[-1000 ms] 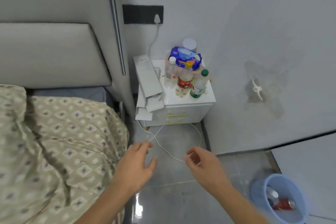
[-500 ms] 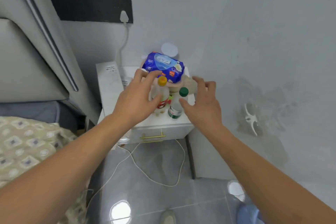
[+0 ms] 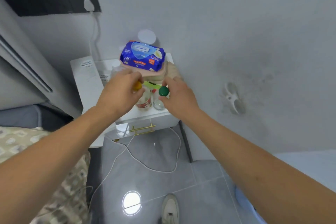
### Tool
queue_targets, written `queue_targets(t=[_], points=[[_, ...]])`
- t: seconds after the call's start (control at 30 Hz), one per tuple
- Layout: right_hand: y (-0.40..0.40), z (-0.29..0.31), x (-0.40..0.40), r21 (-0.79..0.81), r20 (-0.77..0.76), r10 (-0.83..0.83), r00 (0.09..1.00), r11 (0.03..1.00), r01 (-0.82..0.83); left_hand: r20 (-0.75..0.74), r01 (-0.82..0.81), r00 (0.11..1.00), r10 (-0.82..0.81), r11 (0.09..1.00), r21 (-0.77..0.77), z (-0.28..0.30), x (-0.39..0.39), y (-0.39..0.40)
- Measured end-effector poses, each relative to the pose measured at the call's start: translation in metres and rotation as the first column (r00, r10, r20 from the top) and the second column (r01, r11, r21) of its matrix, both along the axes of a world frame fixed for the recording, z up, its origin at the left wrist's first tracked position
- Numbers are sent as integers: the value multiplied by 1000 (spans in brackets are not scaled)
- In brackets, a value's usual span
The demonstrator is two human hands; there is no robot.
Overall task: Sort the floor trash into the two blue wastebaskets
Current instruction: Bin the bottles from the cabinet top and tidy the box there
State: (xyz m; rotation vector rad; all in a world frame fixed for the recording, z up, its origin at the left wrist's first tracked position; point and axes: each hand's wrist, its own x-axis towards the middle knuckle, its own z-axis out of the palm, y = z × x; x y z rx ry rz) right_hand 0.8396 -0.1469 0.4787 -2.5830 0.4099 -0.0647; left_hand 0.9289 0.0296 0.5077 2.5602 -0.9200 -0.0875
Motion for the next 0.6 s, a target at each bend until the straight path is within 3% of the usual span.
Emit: queue_targets(t=[0.17, 0.3, 0.6], points=[[31, 20, -118, 78, 72, -179, 981, 982, 173, 0, 80, 997, -81, 996, -30, 22, -78, 27], [47, 0, -248, 146, -6, -333, 943, 933, 330, -105, 180, 977, -183, 983, -36, 18, -165, 26], [-53, -67, -500, 58, -188, -667, 721, 725, 686, -314, 391, 859, -404, 914, -108, -71, -365, -115]])
